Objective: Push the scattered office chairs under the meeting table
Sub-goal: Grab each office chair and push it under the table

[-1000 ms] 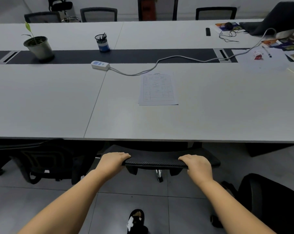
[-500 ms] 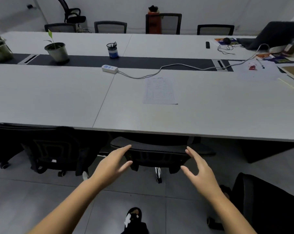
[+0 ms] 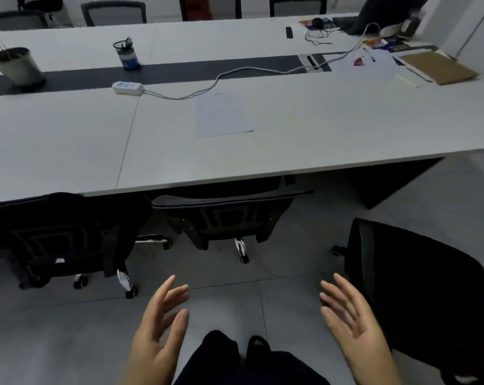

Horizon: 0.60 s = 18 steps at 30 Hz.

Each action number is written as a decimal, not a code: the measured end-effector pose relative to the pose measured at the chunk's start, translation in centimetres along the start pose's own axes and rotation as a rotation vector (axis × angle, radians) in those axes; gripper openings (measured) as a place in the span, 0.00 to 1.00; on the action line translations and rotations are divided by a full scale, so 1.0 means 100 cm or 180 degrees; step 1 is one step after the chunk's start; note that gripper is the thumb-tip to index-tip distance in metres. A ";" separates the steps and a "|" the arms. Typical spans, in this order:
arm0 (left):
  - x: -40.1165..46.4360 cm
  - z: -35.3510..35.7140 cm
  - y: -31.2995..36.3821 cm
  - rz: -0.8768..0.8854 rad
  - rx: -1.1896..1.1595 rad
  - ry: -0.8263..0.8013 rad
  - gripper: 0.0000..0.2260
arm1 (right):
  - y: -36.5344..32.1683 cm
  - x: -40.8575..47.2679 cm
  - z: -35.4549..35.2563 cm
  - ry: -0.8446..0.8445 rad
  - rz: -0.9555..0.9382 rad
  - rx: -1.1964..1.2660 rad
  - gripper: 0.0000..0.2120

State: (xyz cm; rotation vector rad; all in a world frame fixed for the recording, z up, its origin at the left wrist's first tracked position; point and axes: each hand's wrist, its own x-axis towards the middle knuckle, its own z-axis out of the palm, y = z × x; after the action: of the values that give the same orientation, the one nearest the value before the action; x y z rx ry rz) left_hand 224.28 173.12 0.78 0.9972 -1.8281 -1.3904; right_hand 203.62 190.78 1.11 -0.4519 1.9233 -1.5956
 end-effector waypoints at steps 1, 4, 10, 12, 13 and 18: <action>-0.002 0.001 -0.001 0.0010 0.0005 -0.0095 0.20 | 0.003 -0.009 0.000 0.0094 0.0056 0.0027 0.25; -0.003 0.000 -0.004 0.0094 0.0081 -0.0458 0.19 | 0.010 -0.038 0.004 0.0382 0.0064 -0.0038 0.26; -0.007 -0.010 -0.003 0.0218 0.0108 -0.1338 0.19 | 0.027 -0.109 0.022 0.1147 0.0022 -0.0230 0.31; -0.016 -0.012 -0.003 0.0272 0.0104 -0.1597 0.19 | 0.033 -0.137 0.029 0.1375 0.0095 -0.0264 0.32; -0.021 -0.011 -0.004 0.0291 0.0103 -0.1720 0.19 | 0.037 -0.151 0.032 0.1500 0.0128 -0.0290 0.32; -0.051 0.004 0.003 0.0493 0.0178 -0.2412 0.20 | 0.052 -0.219 0.035 0.2139 0.0211 -0.0336 0.26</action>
State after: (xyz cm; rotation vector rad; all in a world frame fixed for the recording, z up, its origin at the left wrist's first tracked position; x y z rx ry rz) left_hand 226.49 177.76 0.79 0.3366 -2.4182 -1.7678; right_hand 223.18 202.45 0.64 0.1391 2.4817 -1.7471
